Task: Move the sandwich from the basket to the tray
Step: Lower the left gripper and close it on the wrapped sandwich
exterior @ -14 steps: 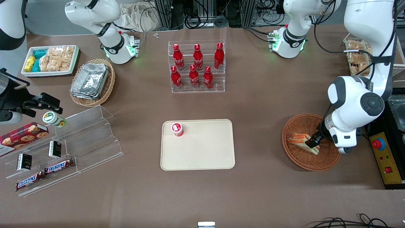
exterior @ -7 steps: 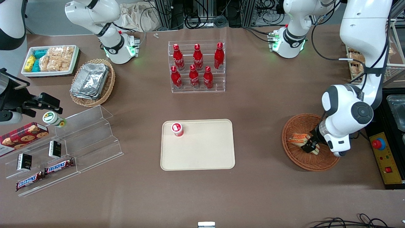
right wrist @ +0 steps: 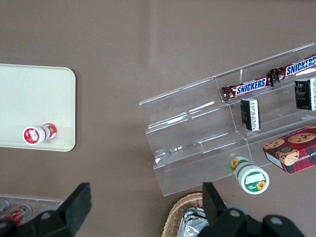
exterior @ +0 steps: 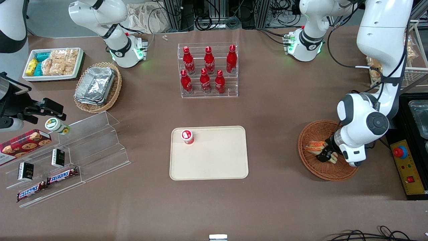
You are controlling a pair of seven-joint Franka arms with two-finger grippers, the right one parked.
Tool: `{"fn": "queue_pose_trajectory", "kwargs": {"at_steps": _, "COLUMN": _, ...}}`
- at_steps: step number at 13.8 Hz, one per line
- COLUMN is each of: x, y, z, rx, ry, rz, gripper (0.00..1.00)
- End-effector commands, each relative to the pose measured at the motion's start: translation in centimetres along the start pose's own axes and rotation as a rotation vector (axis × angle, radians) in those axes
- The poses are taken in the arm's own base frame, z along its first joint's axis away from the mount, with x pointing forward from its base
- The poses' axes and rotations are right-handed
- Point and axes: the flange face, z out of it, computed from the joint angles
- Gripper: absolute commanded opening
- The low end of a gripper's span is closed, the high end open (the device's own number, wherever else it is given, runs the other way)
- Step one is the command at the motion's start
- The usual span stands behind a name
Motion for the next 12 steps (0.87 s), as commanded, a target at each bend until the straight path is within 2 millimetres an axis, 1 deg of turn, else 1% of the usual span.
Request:
{"fn": "queue_pose_trajectory", "kwargs": {"at_steps": 1, "x": 0.2, "y": 0.5, "z": 0.2, "rx": -0.029, "ry": 0.03, "rz": -0.042, "gripper": 0.86}}
{"fn": "queue_pose_trajectory", "kwargs": {"at_steps": 3, "x": 0.0, "y": 0.2, "z": 0.5, "rx": -0.011, "ry": 0.04, "rz": -0.043, "gripper": 0.71}}
{"fn": "queue_pose_trajectory", "kwargs": {"at_steps": 5, "x": 0.0, "y": 0.2, "z": 0.3, "rx": 0.009, "ry": 0.062, "rz": -0.053, "gripper": 0.53}}
{"fn": "queue_pose_trajectory", "kwargs": {"at_steps": 7, "x": 0.0, "y": 0.2, "z": -0.4, "rx": 0.015, "ry": 0.067, "rz": -0.068, "gripper": 0.27}}
{"fn": "queue_pose_trajectory", "kwargs": {"at_steps": 8, "x": -0.1, "y": 0.1, "z": -1.3, "rx": 0.026, "ry": 0.062, "rz": -0.069, "gripper": 0.13}}
{"fn": "queue_pose_trajectory", "kwargs": {"at_steps": 9, "x": -0.1, "y": 0.1, "z": -2.3, "rx": 0.036, "ry": 0.058, "rz": -0.07, "gripper": 0.02}}
{"fn": "queue_pose_trajectory", "kwargs": {"at_steps": 11, "x": -0.3, "y": 0.4, "z": -5.2, "rx": 0.057, "ry": 0.048, "rz": -0.068, "gripper": 0.0}}
{"fn": "queue_pose_trajectory", "kwargs": {"at_steps": 12, "x": -0.3, "y": 0.8, "z": -7.0, "rx": 0.078, "ry": 0.038, "rz": -0.068, "gripper": 0.0}}
